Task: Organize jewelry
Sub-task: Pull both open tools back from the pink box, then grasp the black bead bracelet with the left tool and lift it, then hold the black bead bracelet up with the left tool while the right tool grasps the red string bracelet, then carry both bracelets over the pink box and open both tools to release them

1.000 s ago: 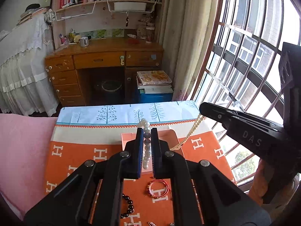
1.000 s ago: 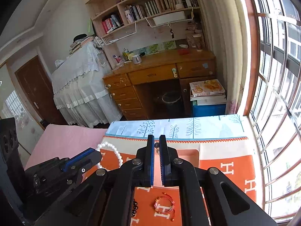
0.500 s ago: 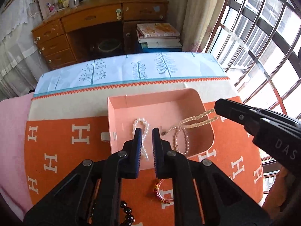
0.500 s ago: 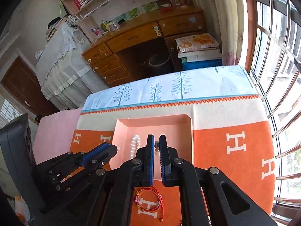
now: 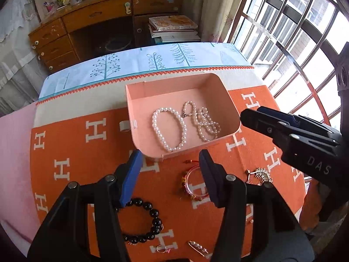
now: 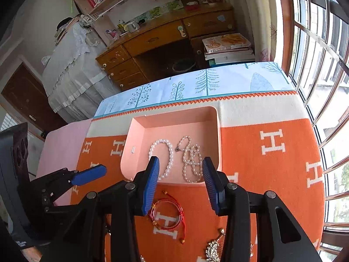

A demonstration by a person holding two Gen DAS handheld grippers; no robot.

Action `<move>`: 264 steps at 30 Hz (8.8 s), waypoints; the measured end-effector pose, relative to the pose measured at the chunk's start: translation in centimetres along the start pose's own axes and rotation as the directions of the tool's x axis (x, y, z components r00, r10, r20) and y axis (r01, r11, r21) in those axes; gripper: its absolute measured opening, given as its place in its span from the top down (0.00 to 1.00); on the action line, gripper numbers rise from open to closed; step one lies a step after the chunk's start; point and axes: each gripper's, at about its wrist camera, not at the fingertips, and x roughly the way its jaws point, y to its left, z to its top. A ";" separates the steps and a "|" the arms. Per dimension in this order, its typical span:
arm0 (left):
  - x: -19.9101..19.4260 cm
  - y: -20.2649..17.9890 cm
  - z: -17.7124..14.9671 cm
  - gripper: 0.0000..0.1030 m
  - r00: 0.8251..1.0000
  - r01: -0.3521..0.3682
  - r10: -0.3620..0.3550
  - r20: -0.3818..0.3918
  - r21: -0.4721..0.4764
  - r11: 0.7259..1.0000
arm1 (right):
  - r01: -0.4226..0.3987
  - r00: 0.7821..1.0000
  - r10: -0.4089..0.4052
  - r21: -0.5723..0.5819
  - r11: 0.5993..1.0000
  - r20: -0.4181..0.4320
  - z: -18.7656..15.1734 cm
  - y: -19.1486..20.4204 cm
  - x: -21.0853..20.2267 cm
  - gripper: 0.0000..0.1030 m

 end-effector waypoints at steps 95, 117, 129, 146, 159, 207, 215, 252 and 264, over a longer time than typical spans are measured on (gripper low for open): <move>1.6 5.2 -14.2 0.88 0.999 -0.011 0.011 0.030 -0.015 1.000 | -0.076 0.997 0.076 -0.080 0.994 -0.007 -19.8 1.0 -0.5 0.37; -8.1 8.2 -13.4 0.88 0.970 0.075 -0.010 0.244 -0.257 0.964 | -0.141 0.990 0.140 0.031 0.990 0.029 -17.2 -0.9 -5.0 0.40; -9.4 5.4 -13.7 0.88 0.963 0.120 -0.065 0.260 -0.201 0.972 | -0.114 0.993 0.112 0.056 0.992 0.035 -16.1 -2.2 -7.7 0.44; -11.6 2.6 -13.3 0.88 0.945 0.172 -0.125 0.303 -0.134 0.976 | -0.043 0.996 0.037 0.072 0.996 0.081 -13.7 -4.2 -10.8 0.52; -11.0 2.2 -13.2 0.88 0.947 0.188 -0.142 0.288 -0.139 0.972 | -0.040 0.995 0.061 0.232 0.972 -0.082 -14.8 -8.4 -6.5 0.52; -9.6 4.3 -14.1 0.88 0.951 0.209 -0.153 0.270 -0.194 0.958 | 0.080 0.972 -0.078 -0.002 0.997 -0.222 -8.9 2.0 7.1 0.96; -11.8 3.4 -11.2 0.88 0.939 0.180 -0.124 0.321 -0.150 0.972 | 0.007 0.993 -0.007 0.003 1.000 -0.120 -7.1 3.0 1.2 0.96; 4.3 2.9 2.6 0.40 0.981 0.078 -0.047 0.189 -0.161 0.984 | 0.087 0.995 -0.083 0.079 0.993 -0.061 1.7 -0.6 9.8 0.95; -2.1 3.2 -1.3 0.40 0.964 0.075 -0.021 0.265 -0.195 0.978 | 0.089 0.994 -0.093 0.072 0.993 0.049 -0.7 0.2 3.7 0.68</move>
